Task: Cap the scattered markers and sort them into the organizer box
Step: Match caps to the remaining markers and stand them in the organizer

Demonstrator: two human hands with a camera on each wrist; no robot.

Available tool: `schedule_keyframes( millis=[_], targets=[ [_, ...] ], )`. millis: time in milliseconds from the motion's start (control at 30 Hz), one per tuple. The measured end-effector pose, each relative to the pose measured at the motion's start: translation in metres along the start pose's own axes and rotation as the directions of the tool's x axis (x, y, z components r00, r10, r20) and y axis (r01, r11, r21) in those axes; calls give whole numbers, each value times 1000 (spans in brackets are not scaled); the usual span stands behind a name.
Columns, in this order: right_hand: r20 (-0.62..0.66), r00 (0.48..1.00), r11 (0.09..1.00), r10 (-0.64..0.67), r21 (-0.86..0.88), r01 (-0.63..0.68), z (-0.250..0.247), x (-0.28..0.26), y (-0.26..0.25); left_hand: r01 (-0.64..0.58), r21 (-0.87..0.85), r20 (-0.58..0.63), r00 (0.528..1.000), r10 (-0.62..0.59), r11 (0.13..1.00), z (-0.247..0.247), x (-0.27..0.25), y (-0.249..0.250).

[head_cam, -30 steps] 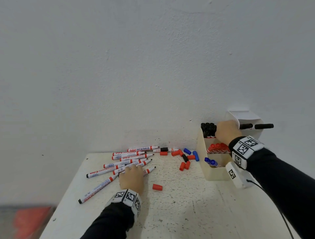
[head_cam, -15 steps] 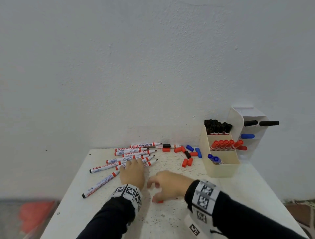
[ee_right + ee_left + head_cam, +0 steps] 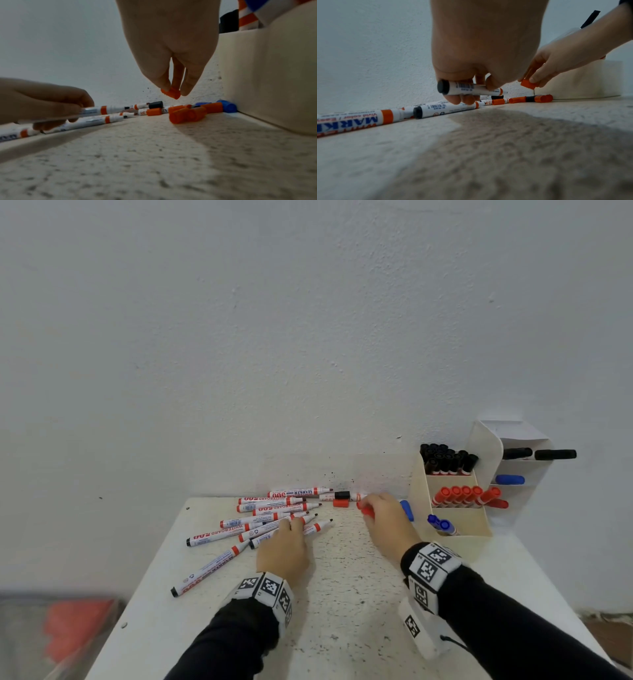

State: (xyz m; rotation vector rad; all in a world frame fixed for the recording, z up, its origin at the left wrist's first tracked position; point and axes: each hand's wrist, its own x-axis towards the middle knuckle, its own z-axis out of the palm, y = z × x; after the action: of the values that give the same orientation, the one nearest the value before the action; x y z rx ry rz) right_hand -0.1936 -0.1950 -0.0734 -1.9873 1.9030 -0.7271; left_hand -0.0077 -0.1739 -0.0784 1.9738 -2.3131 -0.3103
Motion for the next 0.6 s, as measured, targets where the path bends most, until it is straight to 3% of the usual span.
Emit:
schedule_keyframes(
  millis=[100, 233, 300, 400, 600],
  targets=[
    [17, 999, 999, 38, -36, -37, 3, 9, 11, -34, -4, -5, 999, 34, 999, 1, 0, 3],
    [185, 981, 990, 56, -139, -31, 4, 9, 17, -35, -16, -21, 999, 34, 999, 1, 0, 4],
    [175, 983, 977, 57, -212, -19, 4, 9, 16, -31, -26, -25, 999, 31, 999, 0, -1, 3],
    [140, 990, 965, -24, -256, 59, 5, 15, 9, -24, -27, -27, 999, 23, 999, -1, -2, 3],
    [292, 952, 924, -87, -333, 186, 17, 37, -6, -15, -25, -22, 1000, 14, 1000, -2, -3, 4]
  ],
)
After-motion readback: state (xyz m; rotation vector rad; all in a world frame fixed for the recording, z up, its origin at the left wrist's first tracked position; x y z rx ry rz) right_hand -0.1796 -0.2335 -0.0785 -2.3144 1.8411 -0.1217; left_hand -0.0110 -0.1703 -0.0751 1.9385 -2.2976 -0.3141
